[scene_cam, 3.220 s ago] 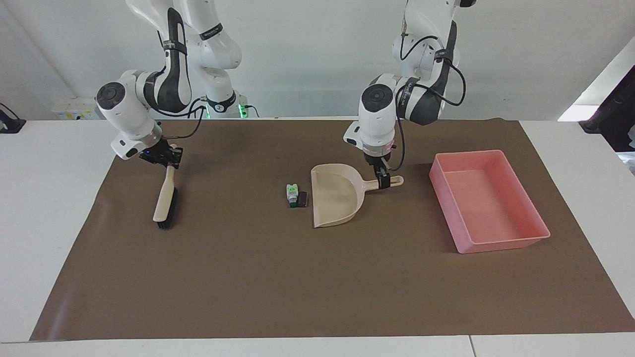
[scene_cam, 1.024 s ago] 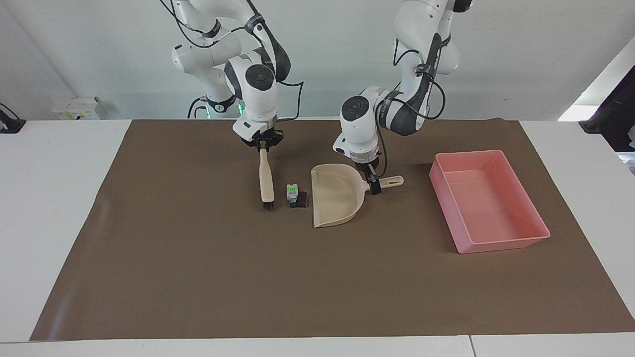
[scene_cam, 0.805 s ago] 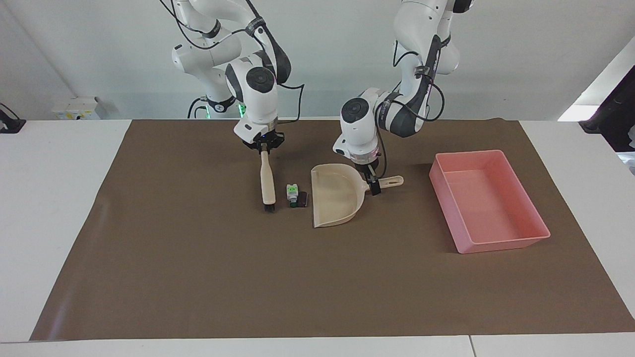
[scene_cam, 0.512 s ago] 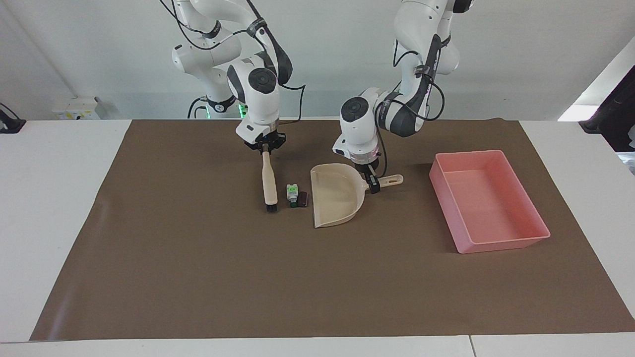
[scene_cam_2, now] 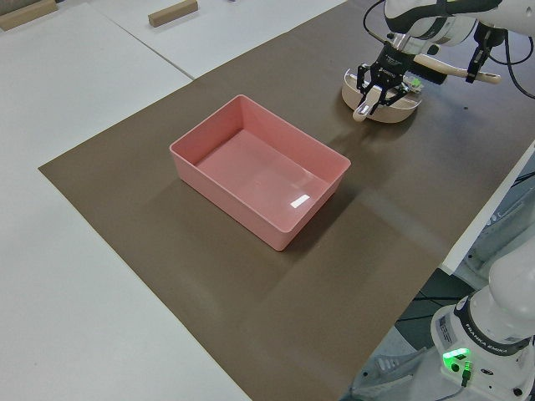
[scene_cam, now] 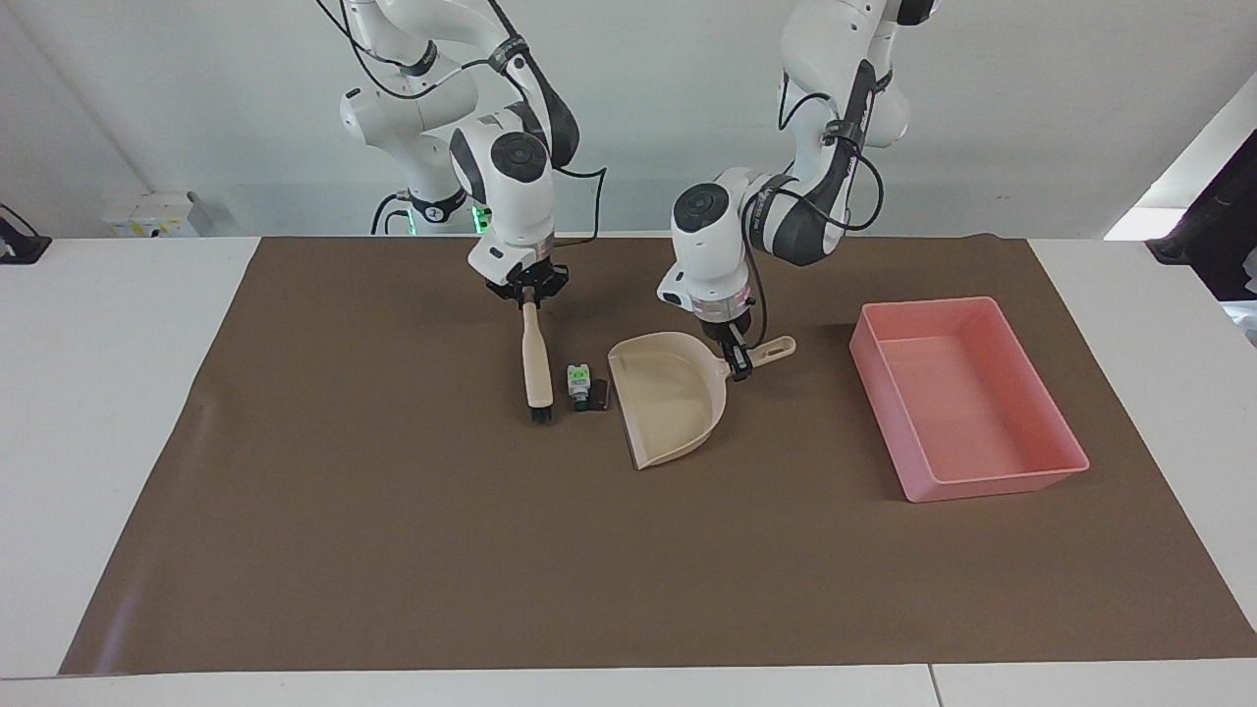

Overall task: Clean e-waste and dump in bin
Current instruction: 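Sweep the circuit board into the dustpan with the brush in the right gripper, then carry the dustpan toward the pink bin while the right gripper withdraws the brush, then tilt the dustpan over the pink bin with the left gripper to dump it, then carry the empty dustpan back to the table center with the left gripper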

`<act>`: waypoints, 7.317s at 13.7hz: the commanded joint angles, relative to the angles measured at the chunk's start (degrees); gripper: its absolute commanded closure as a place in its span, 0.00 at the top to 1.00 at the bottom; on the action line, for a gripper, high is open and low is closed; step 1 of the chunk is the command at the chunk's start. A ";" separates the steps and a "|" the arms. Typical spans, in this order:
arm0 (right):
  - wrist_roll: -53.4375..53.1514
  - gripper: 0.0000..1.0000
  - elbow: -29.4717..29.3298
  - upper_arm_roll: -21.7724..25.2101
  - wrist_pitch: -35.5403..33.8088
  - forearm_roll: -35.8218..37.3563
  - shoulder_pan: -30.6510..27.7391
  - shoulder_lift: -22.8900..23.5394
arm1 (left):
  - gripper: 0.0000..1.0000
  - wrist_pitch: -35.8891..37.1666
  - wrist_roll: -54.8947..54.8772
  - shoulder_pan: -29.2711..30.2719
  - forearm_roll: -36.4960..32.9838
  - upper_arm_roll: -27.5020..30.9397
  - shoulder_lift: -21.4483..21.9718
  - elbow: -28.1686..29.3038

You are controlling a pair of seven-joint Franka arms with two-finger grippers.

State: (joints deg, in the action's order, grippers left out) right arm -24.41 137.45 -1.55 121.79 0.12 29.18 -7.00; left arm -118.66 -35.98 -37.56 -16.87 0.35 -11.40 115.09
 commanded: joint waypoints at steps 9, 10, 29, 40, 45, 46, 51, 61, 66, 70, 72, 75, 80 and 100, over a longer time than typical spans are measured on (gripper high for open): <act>-2.84 0.00 -5.44 0.06 3.89 -3.53 4.39 7.97 | 0.00 10.83 -3.29 -4.45 -9.75 0.52 0.41 -2.42; -2.66 0.00 -5.52 0.06 3.98 -4.59 4.48 7.97 | 0.00 9.61 -5.92 -4.36 -9.76 0.52 0.41 -2.15; 16.79 0.00 -10.89 -0.12 4.35 -30.90 8.53 7.29 | 0.00 -4.11 -10.78 1.61 -9.15 0.26 1.29 5.05; 8.94 0.00 -10.80 -0.12 -16.05 -2.07 -12.44 -4.60 | 0.00 -4.76 -19.81 5.65 -1.25 0.35 9.81 7.79; 24.81 0.00 -10.54 -0.12 -16.16 5.83 -28.71 -0.65 | 0.00 -1.49 -27.56 12.94 2.54 0.52 16.39 7.70; 28.24 0.00 -10.45 -0.03 -15.45 6.55 -31.52 0.05 | 0.00 -1.39 -29.31 14.78 2.54 0.96 17.71 7.70; 36.10 0.00 -5.36 0.05 -7.28 7.17 -40.42 -0.02 | 0.00 0.96 -39.24 24.37 2.63 1.23 19.40 4.46; 35.75 0.00 -1.04 0.06 -2.35 3.13 -42.10 0.32 | 0.00 0.19 -47.00 41.95 -4.28 2.02 14.92 -1.79; 36.71 0.00 0.54 0.06 0.37 1.99 -43.24 1.11 | 0.00 0.18 -40.77 39.60 -22.22 1.76 11.75 -1.80; 39.16 0.00 0.89 0.06 0.81 1.99 -43.15 1.11 | 0.00 3.95 -36.80 34.41 -31.71 1.84 10.96 -0.04; 39.96 0.00 0.98 0.06 0.90 1.99 -43.15 1.03 | 0.00 7.20 -35.58 31.86 -36.29 1.76 9.82 -0.04; 40.14 0.03 0.98 0.06 0.90 1.99 -43.15 1.11 | 0.00 12.57 -33.81 29.13 -40.17 1.76 9.55 -0.04; 39.26 1.00 -1.56 0.06 -1.02 1.99 -42.89 1.81 | 0.00 18.73 -32.84 25.44 -45.61 1.76 9.55 -0.39; 16.50 1.00 -41.47 3.83 -30.39 2.34 -31.82 4.01 | 0.00 13.90 -25.31 8.15 -11.81 0.70 7.98 -3.47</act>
State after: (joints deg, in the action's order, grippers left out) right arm -7.00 97.04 0.66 92.03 2.98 -3.64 -4.11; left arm -103.00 -66.15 -24.90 -31.67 0.40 -2.06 110.49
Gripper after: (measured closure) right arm 0.000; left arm 0.665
